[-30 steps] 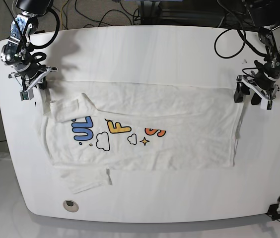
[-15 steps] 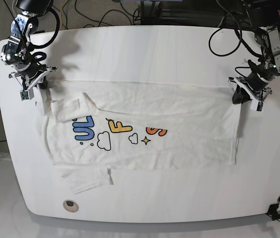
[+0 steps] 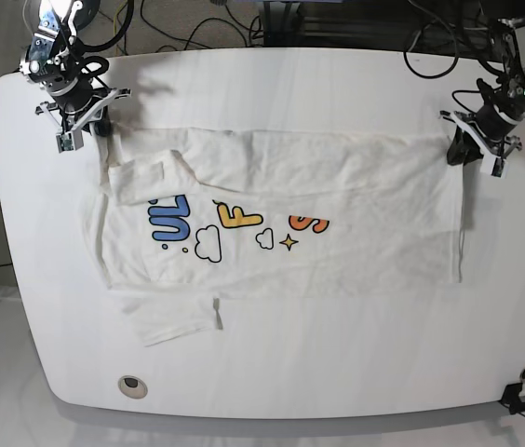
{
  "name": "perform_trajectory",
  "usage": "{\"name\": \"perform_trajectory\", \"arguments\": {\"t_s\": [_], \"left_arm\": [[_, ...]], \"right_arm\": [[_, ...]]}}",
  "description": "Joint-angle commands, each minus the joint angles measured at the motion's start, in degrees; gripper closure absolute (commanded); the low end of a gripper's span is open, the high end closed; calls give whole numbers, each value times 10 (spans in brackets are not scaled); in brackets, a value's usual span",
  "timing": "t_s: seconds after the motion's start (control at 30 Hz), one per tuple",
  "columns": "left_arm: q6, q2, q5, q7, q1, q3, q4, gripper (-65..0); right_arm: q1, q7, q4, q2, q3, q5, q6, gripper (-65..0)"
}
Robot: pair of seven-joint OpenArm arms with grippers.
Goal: Fold the T-shirt properly
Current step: 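Pull the folded shirt with both grippers back toward the robot base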
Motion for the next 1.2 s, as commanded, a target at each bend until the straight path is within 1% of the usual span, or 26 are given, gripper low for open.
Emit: {"name": "perform_trajectory", "arguments": {"t_s": [0.0,0.1,0.23,0.53,0.73,0.8,0.87,1.17], "left_arm": [[1,-5,27,41,24,-3,19,0],[1,-4,27,45,66,-20,44,0],[1,-4,27,45,116,-36,73,0],[1,-5,27,43,174,-82,80,0],[1,-4,27,42,175,-86,77,0],[1,-4,27,43,173,-86,79,0],[1,-4,27,43,172,-86,79,0],[1,-6,27,45,169,-88,92,0]], "right_arm": [[-28,-27,12,4,2,-14,1,0],[-65,-27,41,4,2,-16,1,0],[-99,-27,51,4,2,-17,1,0],[-150,-27,51,7,2,-19,-1,0],[-146,-27,28,10,2,-19,-1,0],[-146,-27,25,21,2,-19,-2,0],[-146,-27,25,25,2,-19,-2,0],[-146,-27,29,22,2,-19,-2,0]]}}
